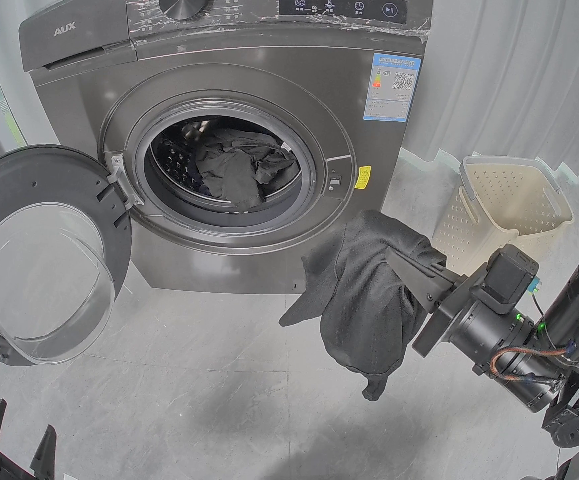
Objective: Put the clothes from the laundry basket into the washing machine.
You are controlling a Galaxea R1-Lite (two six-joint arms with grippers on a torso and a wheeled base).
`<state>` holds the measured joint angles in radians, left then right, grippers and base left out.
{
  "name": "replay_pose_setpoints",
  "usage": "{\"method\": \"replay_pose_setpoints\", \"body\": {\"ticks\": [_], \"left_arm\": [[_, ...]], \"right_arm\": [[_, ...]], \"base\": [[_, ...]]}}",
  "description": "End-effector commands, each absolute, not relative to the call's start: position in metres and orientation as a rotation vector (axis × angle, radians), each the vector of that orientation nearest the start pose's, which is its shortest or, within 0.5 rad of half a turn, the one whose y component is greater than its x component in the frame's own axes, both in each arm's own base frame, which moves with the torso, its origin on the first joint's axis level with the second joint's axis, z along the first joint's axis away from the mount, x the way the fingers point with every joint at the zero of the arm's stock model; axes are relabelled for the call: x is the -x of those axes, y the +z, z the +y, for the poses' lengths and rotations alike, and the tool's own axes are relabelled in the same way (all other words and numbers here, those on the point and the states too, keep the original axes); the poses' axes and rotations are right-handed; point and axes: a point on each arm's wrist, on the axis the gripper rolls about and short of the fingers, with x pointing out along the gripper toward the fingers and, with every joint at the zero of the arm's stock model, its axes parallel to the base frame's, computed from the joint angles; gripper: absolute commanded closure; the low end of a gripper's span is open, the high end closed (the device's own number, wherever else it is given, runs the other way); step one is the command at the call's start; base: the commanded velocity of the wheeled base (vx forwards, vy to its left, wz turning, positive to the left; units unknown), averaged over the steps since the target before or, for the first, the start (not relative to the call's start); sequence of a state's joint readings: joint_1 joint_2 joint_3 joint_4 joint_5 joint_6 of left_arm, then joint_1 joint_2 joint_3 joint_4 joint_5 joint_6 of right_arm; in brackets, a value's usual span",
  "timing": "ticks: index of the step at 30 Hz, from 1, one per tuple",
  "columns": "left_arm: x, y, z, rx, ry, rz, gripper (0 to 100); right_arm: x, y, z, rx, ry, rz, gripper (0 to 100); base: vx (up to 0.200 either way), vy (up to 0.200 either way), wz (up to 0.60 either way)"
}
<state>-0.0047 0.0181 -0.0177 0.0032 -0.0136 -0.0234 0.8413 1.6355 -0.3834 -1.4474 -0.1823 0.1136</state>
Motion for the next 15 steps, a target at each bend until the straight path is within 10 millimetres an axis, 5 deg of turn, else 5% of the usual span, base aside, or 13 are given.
{"method": "replay_pose_setpoints", "body": {"ticks": [1,12,15], "left_arm": [[0.0229,0.0761,-0.0002,0.025,-0.018,0.002,0],[0.0229,0.0761,-0.0002,0.023,-0.017,0.002,0],[0.0229,0.0761,-0.0002,0.023,-0.018,0.002,0]], "right_arm": [[-0.1673,0.1767,0.1807,-0.208,0.666,-0.135,100],[-0.1671,0.1764,0.1806,-0.208,0.667,-0.133,100],[-0.167,0.176,0.1805,-0.208,0.667,-0.132,100]], "base": [[0.0,0.2,0.0],[0.0,0.2,0.0],[0.0,0.0,0.0]]}}
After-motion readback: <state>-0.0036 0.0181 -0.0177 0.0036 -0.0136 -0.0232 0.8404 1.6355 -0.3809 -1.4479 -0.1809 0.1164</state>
